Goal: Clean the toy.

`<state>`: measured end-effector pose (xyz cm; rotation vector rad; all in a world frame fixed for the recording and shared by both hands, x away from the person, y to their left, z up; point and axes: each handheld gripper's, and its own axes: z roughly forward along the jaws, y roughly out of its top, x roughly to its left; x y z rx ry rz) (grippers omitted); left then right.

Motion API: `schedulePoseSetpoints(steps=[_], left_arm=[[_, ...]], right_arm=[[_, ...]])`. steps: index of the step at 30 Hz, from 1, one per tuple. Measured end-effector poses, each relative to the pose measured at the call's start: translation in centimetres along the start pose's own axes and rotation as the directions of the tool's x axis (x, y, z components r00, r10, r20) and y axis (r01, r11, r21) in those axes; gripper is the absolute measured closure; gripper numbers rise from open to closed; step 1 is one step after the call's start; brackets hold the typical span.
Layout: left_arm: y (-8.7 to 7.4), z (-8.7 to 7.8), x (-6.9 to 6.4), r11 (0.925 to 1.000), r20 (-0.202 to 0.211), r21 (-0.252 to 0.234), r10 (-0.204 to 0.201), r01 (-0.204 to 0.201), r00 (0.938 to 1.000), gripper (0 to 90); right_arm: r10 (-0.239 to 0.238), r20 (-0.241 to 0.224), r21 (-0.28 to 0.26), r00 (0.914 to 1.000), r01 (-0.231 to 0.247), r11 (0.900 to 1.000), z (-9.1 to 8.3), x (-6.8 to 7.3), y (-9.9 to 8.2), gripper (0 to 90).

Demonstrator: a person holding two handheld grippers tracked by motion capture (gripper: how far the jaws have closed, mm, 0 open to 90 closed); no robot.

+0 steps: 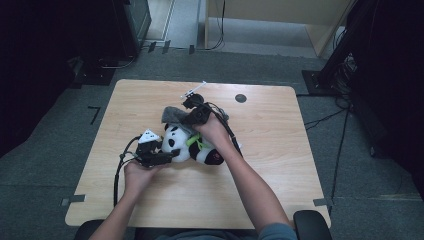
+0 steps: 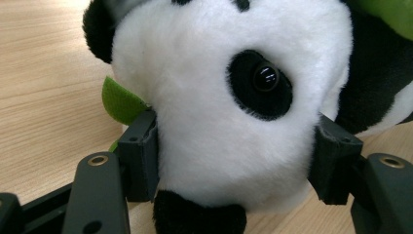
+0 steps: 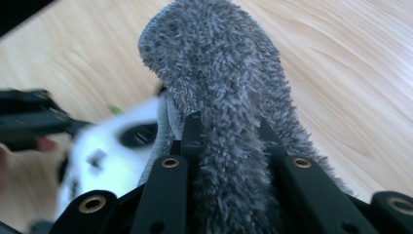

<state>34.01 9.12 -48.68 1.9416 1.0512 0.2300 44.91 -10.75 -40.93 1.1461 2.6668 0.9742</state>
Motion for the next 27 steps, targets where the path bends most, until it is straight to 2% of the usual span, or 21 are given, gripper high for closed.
schedulePoseSetpoints(steps=[1, 3, 7, 9, 10, 11, 12, 14, 15, 18, 22, 25, 27], left_arm=[[0.0, 0.0, 0.0, 1.0, 0.0, 0.0, 0.0, 0.0, 1.0, 33.3], [0.0, 0.0, -0.1, 1.0, -0.003, -0.001, 0.004, -0.004, 1.0, 33.5], [0.0, 0.0, -0.2, 1.0, -0.005, 0.001, 0.005, -0.005, 1.0, 33.7], [0.0, 0.0, -0.1, 1.0, -0.004, 0.0, 0.003, -0.003, 1.0, 33.7], [0.0, 0.0, -0.1, 1.0, -0.004, 0.001, 0.004, -0.004, 1.0, 33.7], [0.0, 0.0, -0.1, 1.0, -0.004, 0.001, 0.004, -0.004, 1.0, 33.7], [-0.1, 0.0, -0.2, 1.0, -0.005, 0.001, 0.007, -0.007, 1.0, 33.6], [-0.1, 0.0, -0.2, 0.9999, -0.005, 0.0, 0.01, -0.01, 0.9999, 33.6], [-0.1, 0.0, -0.3, 0.9999, -0.006, 0.0, 0.014, -0.014, 0.9999, 33.6], [-0.1, 0.0, -0.2, 0.9998, -0.001, -0.007, 0.016, -0.016, 0.9999, 33.5], [-0.1, 0.0, -0.2, 0.9998, 0.002, -0.009, 0.019, -0.019, 0.9998, 33.5], [-0.1, 0.0, -0.2, 0.9998, 0.003, -0.008, 0.017, -0.017, 0.9999, 33.4], [-0.1, 0.0, -0.1, 0.9999, 0.005, -0.008, 0.014, -0.014, 0.9999, 33.2]], right_arm=[[0.0, 0.0, 0.0, 1.0, 0.0, 1.0, 0.0, 0.0, 0.0, 74.1], [0.004, 0.027, 0.02, 0.9996, -0.005, 0.9998, -0.9, -1.1, -0.6, 74.6], [-0.022, 0.07, 0.026, 0.9973, 0.02, 0.9995, -2.5, -2.2, -1.3, 74.8], [-0.009, 0.087, 0.025, 0.9962, 0.007, 0.9997, -3.1, -2.7, -1.5, 75.2], [0.016, 0.096, 0.032, 0.9953, -0.019, 0.9993, -4.0, -3.8, -1.9, 75.7], [0.016, 0.096, 0.032, 0.9953, -0.019, 0.9993, -4.0, -3.8, -1.9, 75.7], [0.048, 0.086, 0.032, 0.9951, -0.051, 0.9982, -4.4, -4.6, -2.5, 75.8], [0.052, 0.082, 0.031, 0.9953, -0.055, 0.998, -4.5, -4.9, -2.7, 75.8], [0.076, 0.063, 0.02, 0.9951, -0.078, 0.9968, -4.9, -5.6, -3.2, 75.7], [0.074, 0.081, 0.033, 0.994, -0.076, 0.9965, -5.3, -6.0, -3.5, 75.7], [0.079, 0.07, 0.034, 0.9944, -0.082, 0.9961, -5.6, -6.3, -3.8, 75.7], [0.077, 0.091, 0.031, 0.9929, -0.08, 0.9963, -5.9, -6.5, -3.8, 75.7], [0.092, 0.105, 0.017, 0.9901, -0.095, 0.9954, -6.4, -6.9, -3.8, 75.7]])
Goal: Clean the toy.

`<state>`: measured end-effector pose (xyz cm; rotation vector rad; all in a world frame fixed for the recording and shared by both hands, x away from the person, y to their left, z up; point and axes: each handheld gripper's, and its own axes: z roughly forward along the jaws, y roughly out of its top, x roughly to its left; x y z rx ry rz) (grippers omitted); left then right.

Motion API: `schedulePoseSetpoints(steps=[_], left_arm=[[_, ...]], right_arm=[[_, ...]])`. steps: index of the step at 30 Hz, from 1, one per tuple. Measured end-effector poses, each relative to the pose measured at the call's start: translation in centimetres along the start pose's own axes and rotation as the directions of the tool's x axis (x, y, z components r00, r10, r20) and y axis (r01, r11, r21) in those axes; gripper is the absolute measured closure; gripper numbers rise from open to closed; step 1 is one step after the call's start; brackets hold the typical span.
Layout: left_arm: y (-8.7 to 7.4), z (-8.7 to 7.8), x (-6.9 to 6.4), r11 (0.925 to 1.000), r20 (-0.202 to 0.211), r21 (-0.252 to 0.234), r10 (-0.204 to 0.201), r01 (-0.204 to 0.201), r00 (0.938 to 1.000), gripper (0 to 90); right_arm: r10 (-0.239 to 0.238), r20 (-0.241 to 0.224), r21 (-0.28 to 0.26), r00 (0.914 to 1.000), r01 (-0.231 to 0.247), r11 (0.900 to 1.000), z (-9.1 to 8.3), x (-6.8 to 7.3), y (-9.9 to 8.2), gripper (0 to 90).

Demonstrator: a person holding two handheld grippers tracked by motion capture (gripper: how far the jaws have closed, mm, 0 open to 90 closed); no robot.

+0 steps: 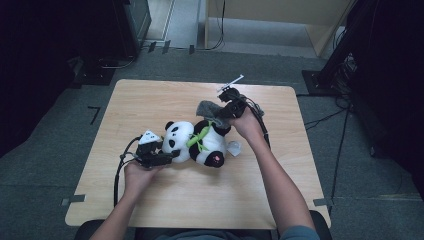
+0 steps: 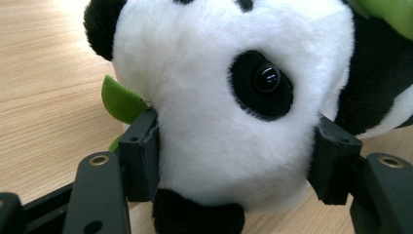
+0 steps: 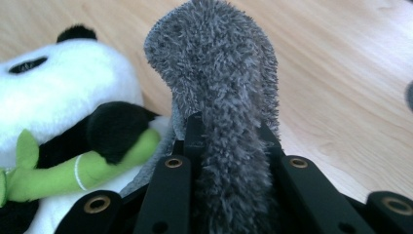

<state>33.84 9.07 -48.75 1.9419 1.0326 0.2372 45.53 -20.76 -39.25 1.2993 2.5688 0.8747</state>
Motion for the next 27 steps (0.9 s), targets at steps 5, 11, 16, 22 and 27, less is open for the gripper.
schedulePoseSetpoints(steps=[5, 11, 16, 22, 27], left_arm=[[0.3, -0.2, -0.1, 1.0, 0.006, 0.008, 0.0, 0.0, 1.0, 32.4], [0.6, -0.3, -0.3, 0.9998, 0.004, 0.01, -0.019, 0.018, 0.9998, 32.5], [0.8, -0.4, -0.3, 0.9996, 0.006, 0.007, -0.027, 0.027, 0.9996, 32.5], [0.9, -0.6, -0.3, 0.9994, 0.002, -0.005, -0.033, 0.033, 0.9994, 32.7], [0.9, -0.6, -0.2, 0.9993, 0.001, -0.008, -0.036, 0.036, 0.9994, 32.7]], right_arm=[[0.01, -0.04, -0.079, 0.9992, -0.013, 0.9968, -1.7, 0.3, 0.5, 75.7], [-0.054, -0.073, -0.131, 0.9959, 0.044, 0.9904, -1.9, 3.1, 2.1, 75.2], [-0.103, -0.1, -0.139, 0.9896, 0.089, 0.9863, -1.1, 5.4, 2.8, 74.9], [-0.151, -0.16, -0.132, 0.9755, 0.131, 0.9826, 0.8, 8.2, 2.8, 74.7], [-0.171, -0.213, -0.131, 0.9619, 0.146, 0.9806, 2.4, 9.6, 2.3, 64.9]])
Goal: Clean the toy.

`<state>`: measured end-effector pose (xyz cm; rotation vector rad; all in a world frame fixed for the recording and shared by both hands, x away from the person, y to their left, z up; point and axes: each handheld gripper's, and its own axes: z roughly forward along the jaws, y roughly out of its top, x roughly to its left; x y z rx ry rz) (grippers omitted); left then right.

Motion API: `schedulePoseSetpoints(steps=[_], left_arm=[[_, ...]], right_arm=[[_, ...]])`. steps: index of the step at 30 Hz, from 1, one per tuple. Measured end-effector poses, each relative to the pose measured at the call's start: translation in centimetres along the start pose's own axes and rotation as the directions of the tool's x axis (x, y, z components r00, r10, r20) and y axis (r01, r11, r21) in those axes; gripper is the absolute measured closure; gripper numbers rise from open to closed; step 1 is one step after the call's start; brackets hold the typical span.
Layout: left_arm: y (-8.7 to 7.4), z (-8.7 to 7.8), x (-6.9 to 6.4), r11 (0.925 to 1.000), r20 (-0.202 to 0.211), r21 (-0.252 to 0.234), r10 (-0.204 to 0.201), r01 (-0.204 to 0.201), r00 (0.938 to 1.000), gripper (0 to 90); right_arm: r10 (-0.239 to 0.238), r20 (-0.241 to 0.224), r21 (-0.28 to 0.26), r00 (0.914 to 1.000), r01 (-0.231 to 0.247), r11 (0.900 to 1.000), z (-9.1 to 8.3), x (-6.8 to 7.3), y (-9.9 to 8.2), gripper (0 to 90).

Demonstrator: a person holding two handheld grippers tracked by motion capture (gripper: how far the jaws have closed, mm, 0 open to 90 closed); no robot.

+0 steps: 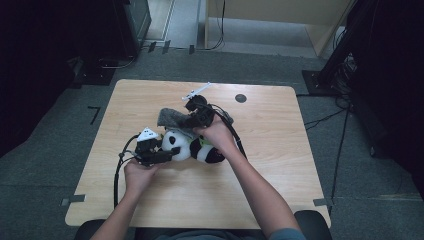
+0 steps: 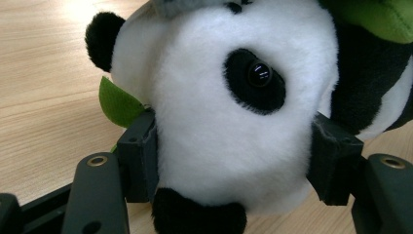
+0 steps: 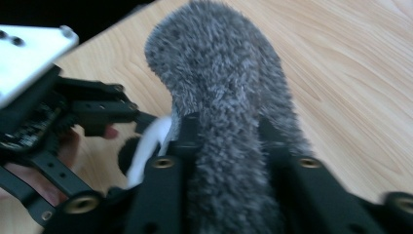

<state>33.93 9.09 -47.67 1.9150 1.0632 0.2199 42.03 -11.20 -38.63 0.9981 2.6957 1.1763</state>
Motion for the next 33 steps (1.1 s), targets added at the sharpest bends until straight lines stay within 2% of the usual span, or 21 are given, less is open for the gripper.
schedulePoseSetpoints(steps=[1, 2, 4, 5, 6, 13, 14, 15, 18, 23, 33], left_arm=[[0.0, 0.0, 0.0, 1.0, 0.0, 0.0, 0.0, 0.0, 1.0, 32.7], [0.0, 0.0, 0.0, 1.0, -0.002, 0.0, 0.001, -0.001, 1.0, 32.7], [0.0, 0.0, 0.0, 1.0, -0.003, 0.002, 0.001, -0.001, 1.0, 32.8], [0.0, 0.1, 0.1, 0.9999, -0.001, 0.009, -0.006, 0.006, 1.0, 33.2], [0.0, 0.1, 0.1, 0.9999, -0.001, 0.011, -0.011, 0.011, 0.9999, 33.4], [-0.2, 0.2, 0.2, 0.9998, -0.001, 0.02, -0.004, 0.004, 1.0, 34.1], [-0.2, 0.2, 0.2, 0.9998, 0.0, 0.021, -0.007, 0.007, 1.0, 34.2], [-0.2, 0.2, 0.2, 0.9998, 0.0, 0.021, -0.007, 0.007, 1.0, 34.1], [-0.2, 0.2, 0.2, 0.9998, 0.001, 0.019, -0.009, 0.009, 1.0, 34.0], [-0.3, 0.2, 0.2, 0.9998, 0.004, 0.017, 0.002, -0.002, 1.0, 33.9], [-0.3, 0.3, 0.3, 0.9998, 0.012, 0.018, -0.003, 0.003, 0.9999, 33.7]], right_arm=[[-0.005, -0.005, -0.015, 1.0, 0.004, 0.9999, 0.1, 0.0, 0.0, 60.6], [-0.009, -0.01, -0.038, 0.9999, 0.008, 0.9992, 0.2, 0.1, 0.0, 60.8], [-0.01, -0.007, -0.042, 0.9999, 0.01, 0.9991, 0.3, 0.1, 0.0, 62.2], [-0.015, 0.008, -0.016, 0.9998, 0.015, 0.9998, 0.7, 0.2, 0.0, 69.7], [-0.02, 0.017, -0.004, 0.9996, 0.02, 0.9998, 0.9, 0.2, -0.1, 71.5], [-0.037, 0.032, 0.003, 0.9988, 0.036, 0.9993, 0.7, 0.5, -0.8, 74.4], [-0.054, 0.06, 0.008, 0.9968, 0.054, 0.9985, 0.3, 0.5, -1.3, 74.4], [-0.054, 0.06, 0.008, 0.9968, 0.054, 0.9985, 0.3, 0.5, -1.3, 74.4], [-0.026, 0.072, 0.005, 0.9971, 0.026, 0.9997, -0.8, -0.6, -2.6, 74.8], [0.01, 0.06, -0.02, 0.9982, -0.008, 0.9998, -2.0, -1.6, -4.2, 74.9], [0.001, 0.101, -0.067, 0.9949, 0.005, 0.9977, -4.2, -2.0, -5.9, 75.1]])
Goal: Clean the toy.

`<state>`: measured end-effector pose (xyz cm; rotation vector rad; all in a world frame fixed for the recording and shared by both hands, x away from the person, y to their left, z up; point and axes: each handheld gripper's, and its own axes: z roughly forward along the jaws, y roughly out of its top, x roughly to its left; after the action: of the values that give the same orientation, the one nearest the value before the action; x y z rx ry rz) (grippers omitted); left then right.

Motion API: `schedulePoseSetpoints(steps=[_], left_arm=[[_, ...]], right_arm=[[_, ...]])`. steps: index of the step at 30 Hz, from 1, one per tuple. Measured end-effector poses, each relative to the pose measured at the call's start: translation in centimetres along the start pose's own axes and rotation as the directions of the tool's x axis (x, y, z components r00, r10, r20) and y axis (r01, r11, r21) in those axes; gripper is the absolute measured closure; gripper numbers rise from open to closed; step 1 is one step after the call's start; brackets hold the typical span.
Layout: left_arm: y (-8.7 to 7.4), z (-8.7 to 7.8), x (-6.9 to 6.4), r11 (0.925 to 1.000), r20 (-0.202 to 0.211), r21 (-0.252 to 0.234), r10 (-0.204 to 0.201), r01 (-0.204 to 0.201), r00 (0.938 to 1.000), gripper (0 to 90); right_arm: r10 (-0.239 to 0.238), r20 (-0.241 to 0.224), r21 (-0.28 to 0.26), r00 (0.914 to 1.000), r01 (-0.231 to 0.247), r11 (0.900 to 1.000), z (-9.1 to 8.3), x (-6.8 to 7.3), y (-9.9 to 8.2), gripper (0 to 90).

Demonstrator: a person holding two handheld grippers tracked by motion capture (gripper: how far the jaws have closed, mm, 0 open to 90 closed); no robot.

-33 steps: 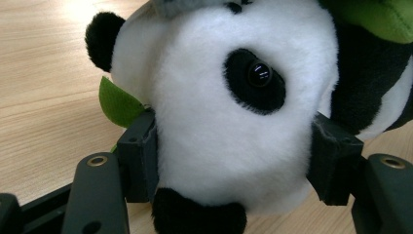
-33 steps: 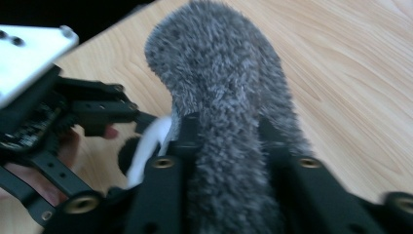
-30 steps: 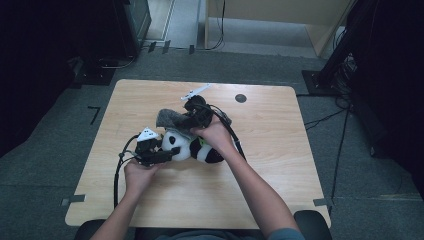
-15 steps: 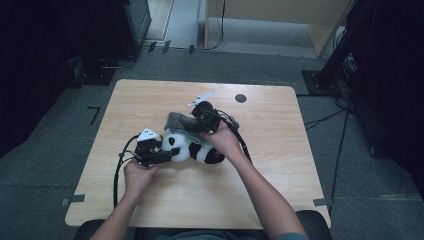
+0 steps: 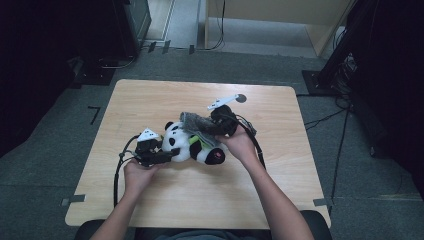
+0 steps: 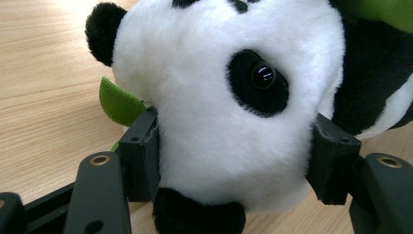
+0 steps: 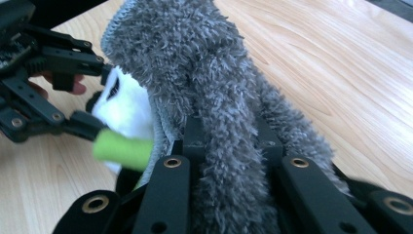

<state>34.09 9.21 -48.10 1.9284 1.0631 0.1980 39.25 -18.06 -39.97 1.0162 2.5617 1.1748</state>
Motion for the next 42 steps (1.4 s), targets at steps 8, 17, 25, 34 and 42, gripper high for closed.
schedulePoseSetpoints(steps=[8, 17, 25, 34, 42], left_arm=[[0.0, 0.0, 0.0, 1.0, 0.002, -0.005, 0.0, 0.0, 1.0, 33.1], [-0.1, 0.0, -0.2, 0.9998, -0.005, -0.01, 0.016, -0.016, 0.9999, 32.3], [-0.1, -0.1, -0.3, 0.9998, -0.011, -0.007, 0.02, -0.02, 0.9997, 31.6], [0.0, -0.1, -0.4, 0.9998, -0.009, -0.008, 0.017, -0.017, 0.9998, 30.8], [0.1, -0.2, -0.4, 0.9999, -0.006, -0.006, 0.011, -0.011, 0.9999, 30.8]], right_arm=[[0.008, 0.047, -0.009, 0.9989, -0.008, 0.9999, -2.0, -1.0, -1.9, 75.6], [0.076, 0.021, -0.011, 0.9969, -0.076, 0.9971, -3.0, -2.2, -3.5, 75.9], [0.054, -0.007, -0.072, 0.9985, -0.054, 0.9959, -3.8, -0.7, -0.3, 75.9], [0.001, -0.039, -0.062, 0.9992, -0.004, 0.9981, -0.7, 1.3, 3.4, 75.4], [-0.012, -0.05, -0.006, 0.9987, 0.012, 0.9999, 3.1, 2.2, 4.8, 74.2]])
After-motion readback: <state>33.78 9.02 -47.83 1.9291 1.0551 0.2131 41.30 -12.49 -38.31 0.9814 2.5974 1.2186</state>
